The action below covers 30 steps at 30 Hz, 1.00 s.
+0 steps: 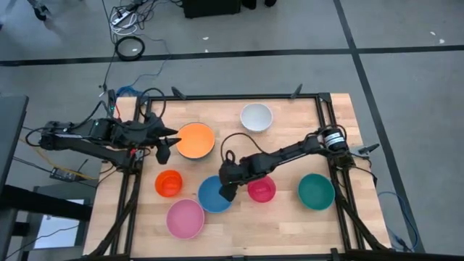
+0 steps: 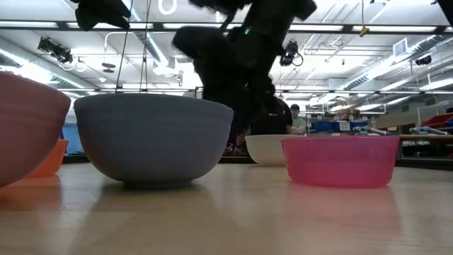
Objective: Nest bowls inside each other
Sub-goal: Stack the blue bowl on top of the yellow bowl
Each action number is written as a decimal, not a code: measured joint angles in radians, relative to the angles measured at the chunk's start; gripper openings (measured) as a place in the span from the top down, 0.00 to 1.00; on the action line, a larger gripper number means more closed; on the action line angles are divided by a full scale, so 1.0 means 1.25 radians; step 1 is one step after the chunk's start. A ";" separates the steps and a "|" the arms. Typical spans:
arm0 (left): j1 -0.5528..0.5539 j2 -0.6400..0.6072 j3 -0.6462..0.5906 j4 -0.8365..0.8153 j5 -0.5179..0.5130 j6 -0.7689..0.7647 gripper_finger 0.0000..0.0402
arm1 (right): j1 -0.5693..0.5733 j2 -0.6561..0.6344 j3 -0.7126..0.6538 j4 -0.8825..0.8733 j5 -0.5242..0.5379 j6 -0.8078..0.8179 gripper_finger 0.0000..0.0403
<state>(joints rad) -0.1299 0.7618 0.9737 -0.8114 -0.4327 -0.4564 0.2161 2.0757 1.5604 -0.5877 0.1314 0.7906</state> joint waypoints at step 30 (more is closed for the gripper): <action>-0.007 0.004 0.000 -0.002 -0.012 -0.001 0.60 | -0.077 -0.020 0.118 0.068 0.086 -0.192 1.00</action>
<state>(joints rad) -0.1387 0.7668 0.9736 -0.8135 -0.4480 -0.4580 0.1203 2.0510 1.7075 -0.5022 0.2387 0.5501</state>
